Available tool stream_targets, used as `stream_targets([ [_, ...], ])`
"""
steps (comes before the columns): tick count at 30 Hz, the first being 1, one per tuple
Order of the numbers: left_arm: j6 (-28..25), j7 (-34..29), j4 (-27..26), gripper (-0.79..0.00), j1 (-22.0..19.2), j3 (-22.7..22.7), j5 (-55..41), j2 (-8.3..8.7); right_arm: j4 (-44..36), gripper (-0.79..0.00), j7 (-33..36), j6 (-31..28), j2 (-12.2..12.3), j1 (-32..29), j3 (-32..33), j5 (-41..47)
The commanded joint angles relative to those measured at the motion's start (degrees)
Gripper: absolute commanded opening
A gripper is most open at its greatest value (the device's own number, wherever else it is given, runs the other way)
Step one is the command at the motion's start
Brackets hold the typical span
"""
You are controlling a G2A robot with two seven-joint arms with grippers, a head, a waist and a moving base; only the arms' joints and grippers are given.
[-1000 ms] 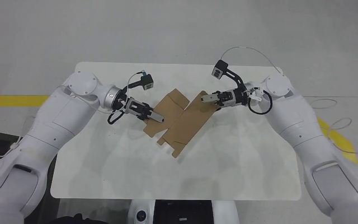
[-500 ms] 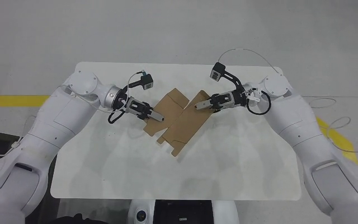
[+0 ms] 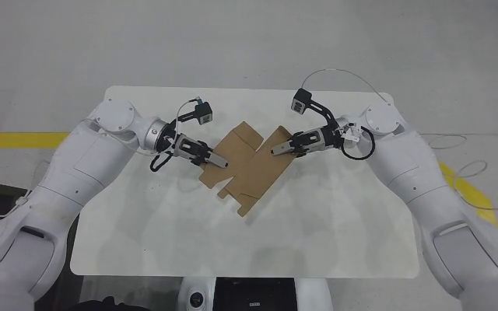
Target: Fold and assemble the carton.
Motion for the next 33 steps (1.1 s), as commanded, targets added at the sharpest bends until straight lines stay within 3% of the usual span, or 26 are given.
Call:
stream_targets([
  [1,0.00,0.00,0.26,0.000,-0.14,-0.03,-0.69,0.10,0.15,-0.785,-0.48,-0.48,0.00,-0.03,0.03,0.22],
  [11,-2.30,2.32,7.11,0.000,-0.20,-2.97,-2.28,-0.40,3.70,-0.785,-4.91,-4.89,0.05,-0.31,0.96,0.30],
  [20,-6.20,8.13,13.85,0.000,-0.44,-4.03,-1.68,-2.24,6.40,-0.785,-10.42,-10.38,-0.57,-0.33,1.72,-0.54],
  [26,-5.56,12.26,15.43,0.000,0.66,-4.93,-3.75,-3.41,8.40,-0.785,-13.96,-13.26,-1.83,-0.16,2.02,-0.25],
  [33,-5.26,14.99,15.40,0.000,1.49,-7.07,-5.87,-4.12,8.67,-0.785,-18.28,-12.27,-3.20,-1.07,1.32,-2.21],
])
